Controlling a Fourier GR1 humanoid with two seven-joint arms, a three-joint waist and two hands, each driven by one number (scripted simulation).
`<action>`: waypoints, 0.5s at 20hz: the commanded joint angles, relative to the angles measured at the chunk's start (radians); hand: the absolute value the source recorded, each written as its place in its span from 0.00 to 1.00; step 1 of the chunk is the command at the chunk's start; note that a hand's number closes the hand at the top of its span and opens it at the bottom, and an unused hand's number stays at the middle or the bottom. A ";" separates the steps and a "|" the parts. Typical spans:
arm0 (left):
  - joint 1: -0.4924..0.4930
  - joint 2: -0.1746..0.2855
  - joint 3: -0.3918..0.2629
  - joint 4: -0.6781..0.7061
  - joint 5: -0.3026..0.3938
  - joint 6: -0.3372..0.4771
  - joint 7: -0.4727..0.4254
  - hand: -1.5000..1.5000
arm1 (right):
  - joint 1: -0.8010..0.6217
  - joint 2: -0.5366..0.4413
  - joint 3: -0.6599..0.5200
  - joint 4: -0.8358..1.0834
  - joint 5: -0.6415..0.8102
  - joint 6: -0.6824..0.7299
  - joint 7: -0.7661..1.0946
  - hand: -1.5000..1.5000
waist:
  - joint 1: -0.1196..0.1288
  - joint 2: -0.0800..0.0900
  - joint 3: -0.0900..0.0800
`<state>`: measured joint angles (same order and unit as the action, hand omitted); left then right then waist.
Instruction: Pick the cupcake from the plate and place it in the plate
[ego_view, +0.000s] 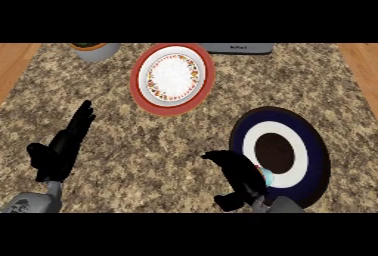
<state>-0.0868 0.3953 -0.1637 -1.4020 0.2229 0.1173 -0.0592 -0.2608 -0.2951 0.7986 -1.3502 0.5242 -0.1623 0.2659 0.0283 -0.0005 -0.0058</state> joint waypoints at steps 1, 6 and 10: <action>0.051 -0.041 0.010 0.046 -0.015 0.006 -0.092 0.50 | 0.032 0.082 0.139 0.014 0.204 -0.074 0.075 0.00 | -0.025 -0.001 0.005; 0.021 -0.020 0.050 0.082 -0.007 -0.052 -0.096 0.50 | 0.001 0.039 0.124 -0.261 0.324 0.105 0.319 0.00 | -0.033 -0.002 0.005; 0.015 -0.040 0.045 0.089 -0.023 -0.022 -0.086 0.50 | -0.044 -0.003 0.153 -0.332 0.388 0.316 0.470 0.00 | -0.037 -0.004 0.004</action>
<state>-0.0662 0.3648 -0.1244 -1.3383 0.2065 0.0982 -0.1327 -0.2697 -0.2798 0.9308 -1.5900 0.8536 -0.0134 0.5952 -0.0041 -0.0043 -0.0024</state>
